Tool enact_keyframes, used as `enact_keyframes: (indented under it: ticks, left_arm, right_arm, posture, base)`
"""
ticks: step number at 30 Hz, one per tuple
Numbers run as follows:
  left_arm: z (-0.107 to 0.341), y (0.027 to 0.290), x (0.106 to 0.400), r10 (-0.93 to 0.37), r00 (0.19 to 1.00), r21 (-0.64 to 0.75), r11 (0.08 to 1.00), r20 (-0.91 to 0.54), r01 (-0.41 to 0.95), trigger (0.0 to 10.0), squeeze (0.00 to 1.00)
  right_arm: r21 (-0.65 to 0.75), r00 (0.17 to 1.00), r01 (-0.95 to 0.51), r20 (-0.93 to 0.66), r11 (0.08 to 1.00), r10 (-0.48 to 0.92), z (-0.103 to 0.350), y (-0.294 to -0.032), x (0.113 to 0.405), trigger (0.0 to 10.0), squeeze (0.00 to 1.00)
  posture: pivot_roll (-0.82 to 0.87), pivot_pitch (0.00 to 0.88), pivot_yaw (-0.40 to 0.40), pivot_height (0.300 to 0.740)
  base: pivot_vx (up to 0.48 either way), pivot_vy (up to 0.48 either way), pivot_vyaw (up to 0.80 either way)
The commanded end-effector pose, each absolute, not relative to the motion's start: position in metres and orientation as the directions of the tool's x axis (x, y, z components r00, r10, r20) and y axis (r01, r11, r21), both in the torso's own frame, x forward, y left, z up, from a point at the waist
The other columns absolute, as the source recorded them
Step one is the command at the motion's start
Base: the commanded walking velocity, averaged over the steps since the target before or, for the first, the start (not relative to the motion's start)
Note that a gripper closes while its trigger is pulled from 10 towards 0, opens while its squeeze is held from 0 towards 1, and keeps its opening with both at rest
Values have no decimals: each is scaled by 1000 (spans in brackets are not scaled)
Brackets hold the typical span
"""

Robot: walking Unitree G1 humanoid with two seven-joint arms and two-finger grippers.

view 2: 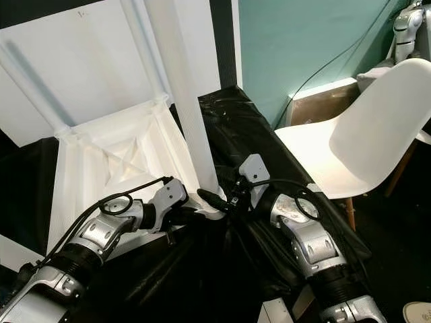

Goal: Building children table

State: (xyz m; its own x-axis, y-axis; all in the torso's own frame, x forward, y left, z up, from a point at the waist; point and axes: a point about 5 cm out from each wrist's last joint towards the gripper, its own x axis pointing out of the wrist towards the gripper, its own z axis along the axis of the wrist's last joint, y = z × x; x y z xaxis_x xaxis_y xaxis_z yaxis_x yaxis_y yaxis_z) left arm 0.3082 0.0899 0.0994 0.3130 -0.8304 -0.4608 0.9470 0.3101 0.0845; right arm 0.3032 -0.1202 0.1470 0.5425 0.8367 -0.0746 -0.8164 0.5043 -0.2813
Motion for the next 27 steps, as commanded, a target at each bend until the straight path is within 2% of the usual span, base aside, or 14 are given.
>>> enact_keyframes:
  ticks: [1, 2, 4, 5, 10, 17, 19, 20, 21, 22, 23, 24, 25, 27]
  left_arm:
    - [76, 96, 300, -801, 312, 14, 355, -511, 935, 0, 0]
    - [77, 96, 301, -801, 314, 17, 356, -509, 934, 0, 0]
    - [77, 97, 301, -801, 316, 19, 357, -508, 934, 0, 0]
    - [77, 98, 301, -800, 320, 20, 360, -507, 933, 0, 0]
    - [76, 102, 300, -797, 326, 22, 366, -508, 930, 0, 0]
    - [75, 103, 299, -796, 327, 23, 367, -510, 930, 0, 0]
    - [76, 103, 299, -793, 329, 27, 369, -512, 929, 0, 0]
    - [76, 104, 299, -792, 331, 28, 370, -513, 929, 0, 0]
    - [76, 104, 299, -791, 332, 29, 371, -514, 928, 0, 0]
    - [76, 104, 299, -791, 332, 29, 371, -514, 928, 0, 0]
    - [75, 104, 299, -791, 330, 28, 369, -516, 929, 0, 0]
    - [75, 104, 299, -791, 330, 28, 369, -516, 929, 0, 0]
    - [75, 105, 298, -791, 325, 27, 365, -519, 931, 0, 0]
    - [74, 105, 298, -790, 320, 26, 361, -522, 932, 0, 0]
  right_arm:
    - [-292, 535, -820, -89, 492, 840, 145, -120, 307, 10000, 0]
    - [-283, 520, -833, -102, 476, 848, 144, -119, 310, 8667, 0]
    - [-273, 499, -847, -112, 456, 859, 143, -120, 312, 8667, 0]
    - [-259, 480, -861, -132, 437, 868, 140, -120, 313, 157, 0]
    - [-235, 429, -893, -181, 384, 885, 133, -123, 316, 0, 0]
    - [-147, 415, -907, -165, 394, 895, 129, -126, 314, 0, 0]
    - [-88, 467, -884, -134, 458, 874, 123, -122, 308, 0, 0]
    - [-70, 578, -816, -79, 574, 812, 121, -117, 306, 0, 0]
    - [-55, 651, -759, -42, 649, 758, 119, -115, 306, 0, 0]
    - [-55, 651, -759, -42, 649, 758, 119, -115, 306, 0, 0]
    - [-24, 736, -676, 18, 737, 676, 119, -111, 301, 0, 0]
    - [-24, 736, -676, 18, 737, 676, 119, -111, 301, 0, 0]
    - [18, 785, -618, 73, 786, 616, 119, -104, 294, 0, 0]
    - [41, 798, -599, 111, 800, 592, 122, -98, 288, 0, 0]
  posture:
    - [-68, 0, 83, 740]
    - [-61, 0, 80, 740]
    - [-61, 0, 80, 740]
    - [-53, 0, 75, 740]
    - [-47, 0, 73, 740]
    - [-39, 0, 69, 740]
    - [-35, 0, 67, 740]
    - [-35, 0, 66, 740]
    - [-35, 0, 66, 740]
    - [-35, 0, 66, 740]
    - [-38, 0, 69, 740]
    - [-38, 0, 69, 740]
    - [-41, 0, 75, 740]
    - [-41, 0, 75, 740]
  base:
    - [0, 0, 0]
    - [0, 0, 0]
    - [0, 0, 0]
    - [0, 0, 0]
    - [0, 0, 0]
    - [0, 0, 0]
    - [0, 0, 0]
    - [0, 0, 0]
    - [0, 0, 0]
    - [0, 0, 0]
    - [0, 0, 0]
    - [0, 0, 0]
    - [0, 0, 0]
    - [0, 0, 0]
